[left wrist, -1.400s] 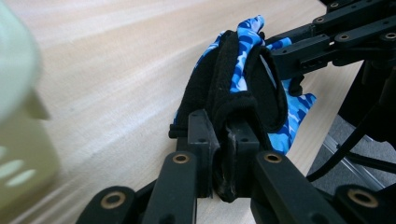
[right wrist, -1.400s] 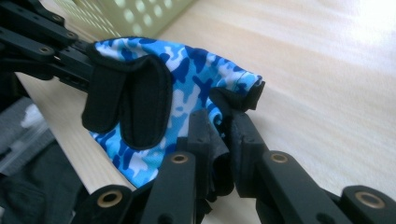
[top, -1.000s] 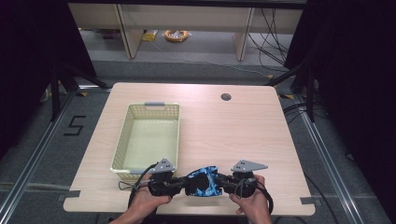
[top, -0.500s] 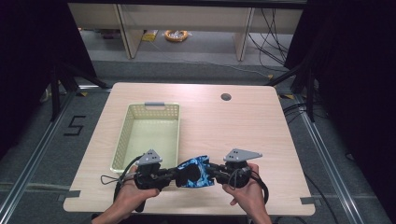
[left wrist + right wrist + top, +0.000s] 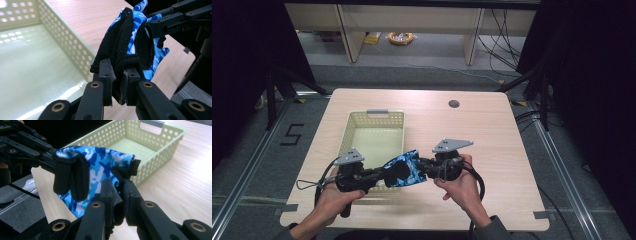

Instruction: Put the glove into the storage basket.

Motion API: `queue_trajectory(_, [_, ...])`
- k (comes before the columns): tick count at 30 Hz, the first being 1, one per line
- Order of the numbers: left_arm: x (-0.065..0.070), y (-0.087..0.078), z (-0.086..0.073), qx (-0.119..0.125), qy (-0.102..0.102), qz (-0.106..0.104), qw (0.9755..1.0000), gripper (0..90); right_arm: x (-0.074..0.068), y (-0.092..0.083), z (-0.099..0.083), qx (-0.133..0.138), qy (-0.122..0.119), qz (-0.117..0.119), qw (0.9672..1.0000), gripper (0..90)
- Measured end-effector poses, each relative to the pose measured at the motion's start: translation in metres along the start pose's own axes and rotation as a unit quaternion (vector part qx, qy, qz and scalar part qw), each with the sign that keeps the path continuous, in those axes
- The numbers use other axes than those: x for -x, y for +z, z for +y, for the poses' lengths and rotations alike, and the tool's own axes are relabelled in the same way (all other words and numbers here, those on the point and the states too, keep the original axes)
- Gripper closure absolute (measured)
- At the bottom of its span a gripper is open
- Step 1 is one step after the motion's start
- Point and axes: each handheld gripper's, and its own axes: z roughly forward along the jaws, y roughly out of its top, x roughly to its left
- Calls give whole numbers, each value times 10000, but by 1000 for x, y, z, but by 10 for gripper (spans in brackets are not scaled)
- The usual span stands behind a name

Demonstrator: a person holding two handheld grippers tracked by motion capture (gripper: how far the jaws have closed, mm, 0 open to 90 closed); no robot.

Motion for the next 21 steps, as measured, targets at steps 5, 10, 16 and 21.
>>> queue_trajectory(5, [-15, -6, -1, 78, -176, 127, 9997, 801, 0, 16, 16, -137, -50, 79, 9999, 806])
queue_trajectory(10, [-27, -13, 1, 95, -247, 272, 9993, 801, 0, 35, 34, -305, -82, 197, 9993, 807])
queue_trajectory(16, [-49, -23, 4, 37, -385, 449, 9982, 801, -1, 59, 49, -415, -129, 209, 9988, 806])
queue_trajectory(21, [-67, -28, 3, -64, -527, 478, 9974, 803, -7, 79, 55, -517, -103, 212, 9984, 806])
